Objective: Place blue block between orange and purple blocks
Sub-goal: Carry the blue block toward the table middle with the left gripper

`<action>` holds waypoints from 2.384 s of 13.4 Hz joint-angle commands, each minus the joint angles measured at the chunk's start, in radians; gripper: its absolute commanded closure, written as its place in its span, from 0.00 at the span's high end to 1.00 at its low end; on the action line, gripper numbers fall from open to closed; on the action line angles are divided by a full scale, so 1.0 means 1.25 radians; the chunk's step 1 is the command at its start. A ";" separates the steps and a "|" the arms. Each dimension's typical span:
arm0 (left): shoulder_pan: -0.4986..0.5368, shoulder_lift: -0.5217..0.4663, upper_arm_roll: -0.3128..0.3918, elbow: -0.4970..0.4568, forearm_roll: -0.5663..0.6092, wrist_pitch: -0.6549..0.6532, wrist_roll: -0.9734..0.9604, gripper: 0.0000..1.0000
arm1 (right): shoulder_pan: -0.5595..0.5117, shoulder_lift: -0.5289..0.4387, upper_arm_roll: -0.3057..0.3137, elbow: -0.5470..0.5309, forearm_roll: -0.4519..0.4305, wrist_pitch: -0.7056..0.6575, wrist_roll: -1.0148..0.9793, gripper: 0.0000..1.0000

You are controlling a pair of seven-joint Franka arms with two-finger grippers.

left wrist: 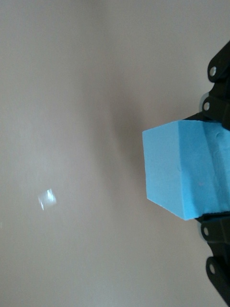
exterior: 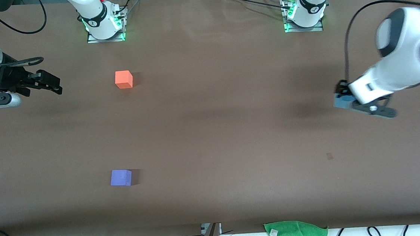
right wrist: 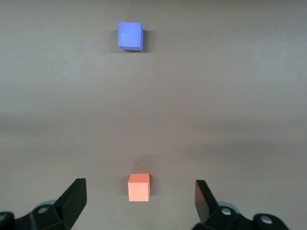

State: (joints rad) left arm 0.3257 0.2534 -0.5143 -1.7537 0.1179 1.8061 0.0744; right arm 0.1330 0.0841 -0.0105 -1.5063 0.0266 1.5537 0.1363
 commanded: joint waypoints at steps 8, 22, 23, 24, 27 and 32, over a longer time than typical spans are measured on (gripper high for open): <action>-0.387 0.333 0.026 0.232 0.044 0.100 -0.399 0.00 | -0.005 0.001 -0.001 0.011 0.012 -0.006 -0.007 1.00; -0.513 0.480 0.051 0.225 0.214 0.272 -0.698 1.00 | -0.007 0.030 -0.003 0.013 0.007 -0.002 -0.011 1.00; -0.511 0.476 0.049 0.224 0.214 0.271 -0.698 1.00 | -0.008 0.042 -0.004 0.013 0.006 -0.002 -0.018 1.00; -0.510 0.470 0.049 0.224 0.212 0.265 -0.699 1.00 | -0.013 0.042 -0.004 0.015 0.007 -0.001 -0.018 1.00; -0.506 0.427 0.035 0.225 0.210 0.223 -0.709 1.00 | -0.023 0.049 -0.004 0.016 0.030 0.004 -0.017 1.00; -0.446 0.302 -0.018 0.227 0.139 0.080 -0.679 1.00 | -0.013 0.109 0.004 0.017 0.044 0.043 -0.019 1.00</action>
State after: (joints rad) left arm -0.2809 0.7155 -0.5195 -1.4476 0.3377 1.9765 -0.7975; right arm 0.1205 0.1860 -0.0126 -1.5061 0.0634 1.5970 0.1323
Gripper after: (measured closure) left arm 0.000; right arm 0.000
